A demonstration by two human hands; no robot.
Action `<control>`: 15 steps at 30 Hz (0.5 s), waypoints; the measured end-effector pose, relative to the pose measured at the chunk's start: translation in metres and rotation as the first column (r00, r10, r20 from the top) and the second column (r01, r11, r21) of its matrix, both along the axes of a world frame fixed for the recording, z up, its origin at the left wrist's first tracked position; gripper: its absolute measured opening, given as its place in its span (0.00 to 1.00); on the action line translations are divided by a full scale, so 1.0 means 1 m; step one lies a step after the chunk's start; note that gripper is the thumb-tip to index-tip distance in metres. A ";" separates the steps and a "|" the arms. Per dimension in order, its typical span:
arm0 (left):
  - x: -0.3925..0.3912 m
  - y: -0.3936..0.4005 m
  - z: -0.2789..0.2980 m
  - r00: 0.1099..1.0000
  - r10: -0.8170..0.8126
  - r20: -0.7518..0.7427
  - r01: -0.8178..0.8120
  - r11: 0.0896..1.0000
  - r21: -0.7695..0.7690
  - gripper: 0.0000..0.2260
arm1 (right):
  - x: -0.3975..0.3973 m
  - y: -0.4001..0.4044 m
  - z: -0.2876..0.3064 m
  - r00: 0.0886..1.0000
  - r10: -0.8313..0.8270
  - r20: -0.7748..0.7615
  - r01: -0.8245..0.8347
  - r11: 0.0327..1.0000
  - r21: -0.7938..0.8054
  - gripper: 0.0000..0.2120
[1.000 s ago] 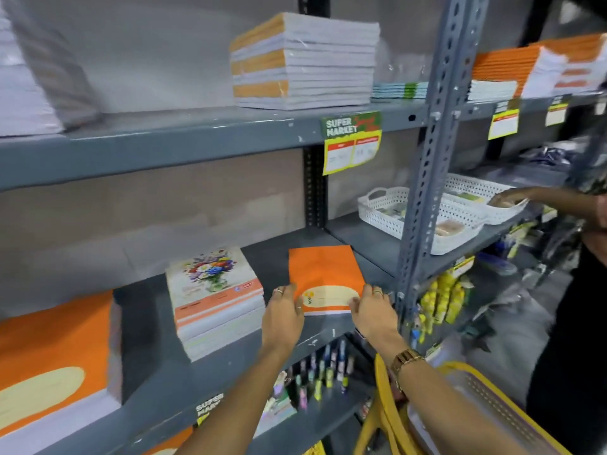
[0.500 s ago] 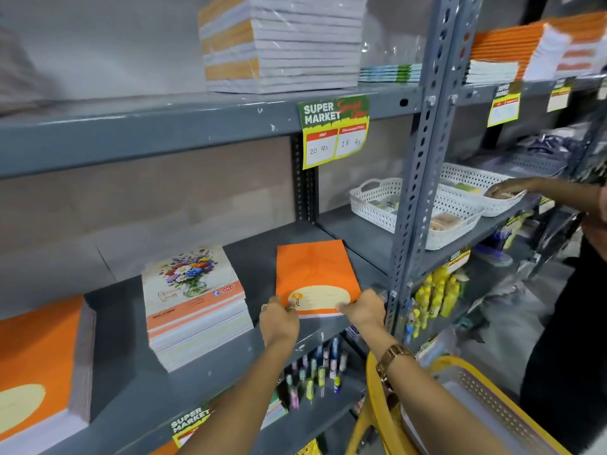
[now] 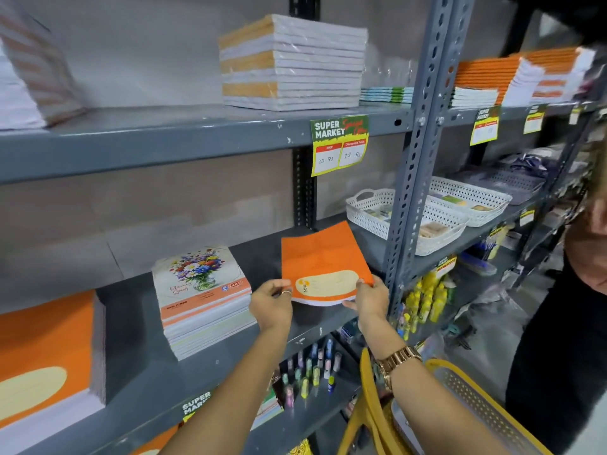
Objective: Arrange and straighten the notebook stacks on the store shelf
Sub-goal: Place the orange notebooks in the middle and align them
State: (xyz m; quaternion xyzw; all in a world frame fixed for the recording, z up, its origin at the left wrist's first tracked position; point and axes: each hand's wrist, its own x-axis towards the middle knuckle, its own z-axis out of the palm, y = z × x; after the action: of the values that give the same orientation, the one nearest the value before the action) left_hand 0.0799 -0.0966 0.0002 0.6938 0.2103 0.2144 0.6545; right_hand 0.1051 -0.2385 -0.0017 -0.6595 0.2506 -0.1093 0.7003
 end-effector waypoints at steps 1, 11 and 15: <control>-0.006 0.002 0.005 1.000 -0.004 0.025 0.003 1.000 0.011 0.06 | -0.005 0.002 0.004 1.000 -0.003 0.027 0.003 1.000 0.011 0.13; -0.071 0.075 0.048 0.984 0.051 0.171 -0.048 0.999 -0.021 0.06 | -0.049 0.075 0.043 0.979 0.102 0.176 -0.115 0.991 0.063 0.09; -0.100 0.122 0.052 0.974 0.151 0.170 -0.153 0.988 0.002 0.06 | -0.068 0.126 0.047 0.967 0.175 0.187 -0.190 0.979 0.068 0.07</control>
State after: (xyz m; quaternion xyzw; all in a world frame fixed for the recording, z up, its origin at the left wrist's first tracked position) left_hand -0.0204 0.0257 0.0524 0.6601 0.2047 0.3236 0.6463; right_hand 0.0368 -0.1129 0.0450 -0.6369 0.1289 -0.0926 0.7545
